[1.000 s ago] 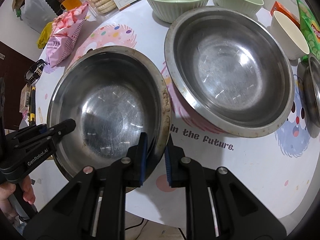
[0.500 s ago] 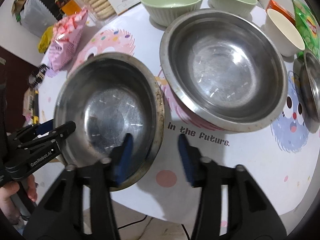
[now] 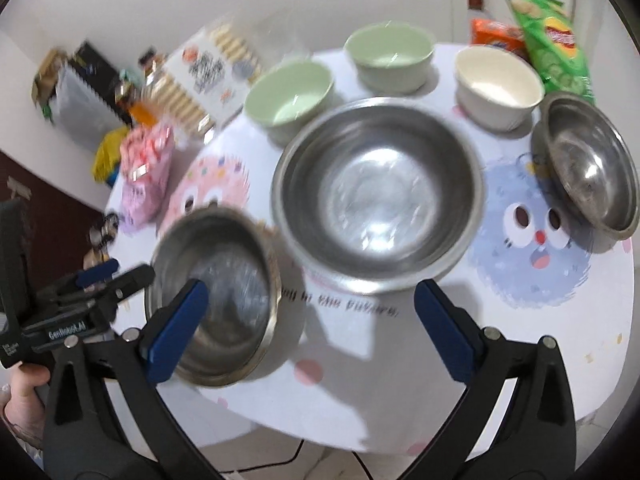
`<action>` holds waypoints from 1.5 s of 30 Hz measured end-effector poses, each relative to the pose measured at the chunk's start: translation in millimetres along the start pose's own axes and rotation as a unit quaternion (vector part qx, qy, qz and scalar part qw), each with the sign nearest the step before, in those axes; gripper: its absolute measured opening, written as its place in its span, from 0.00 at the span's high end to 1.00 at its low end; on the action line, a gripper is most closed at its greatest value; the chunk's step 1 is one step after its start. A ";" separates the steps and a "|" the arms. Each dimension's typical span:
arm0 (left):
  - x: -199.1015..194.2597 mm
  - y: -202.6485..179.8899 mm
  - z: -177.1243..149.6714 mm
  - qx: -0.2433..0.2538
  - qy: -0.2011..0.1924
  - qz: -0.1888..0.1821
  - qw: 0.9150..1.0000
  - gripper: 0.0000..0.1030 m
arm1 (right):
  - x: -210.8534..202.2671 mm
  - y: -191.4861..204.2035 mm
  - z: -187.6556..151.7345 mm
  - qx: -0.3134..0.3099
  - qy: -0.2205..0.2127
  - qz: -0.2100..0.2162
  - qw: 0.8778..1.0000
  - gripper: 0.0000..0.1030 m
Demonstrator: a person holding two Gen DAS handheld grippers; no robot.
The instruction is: Organize plates and bowls
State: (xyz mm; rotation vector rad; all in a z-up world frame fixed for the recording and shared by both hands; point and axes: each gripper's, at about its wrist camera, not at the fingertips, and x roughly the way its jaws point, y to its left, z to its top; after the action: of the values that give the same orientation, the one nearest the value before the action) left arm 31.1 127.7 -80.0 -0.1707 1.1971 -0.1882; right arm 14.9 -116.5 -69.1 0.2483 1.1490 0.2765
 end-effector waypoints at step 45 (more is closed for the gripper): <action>135.9 -116.9 91.4 0.047 0.129 -0.003 0.991 0.85 | 70.3 -136.6 46.2 0.139 0.103 -0.035 0.984 0.81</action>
State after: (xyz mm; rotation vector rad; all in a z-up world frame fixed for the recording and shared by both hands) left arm 158.0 -14.9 -143.6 -0.0688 1.4426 -0.2777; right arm 96.3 -223.2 -157.0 0.4317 1.3998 0.0787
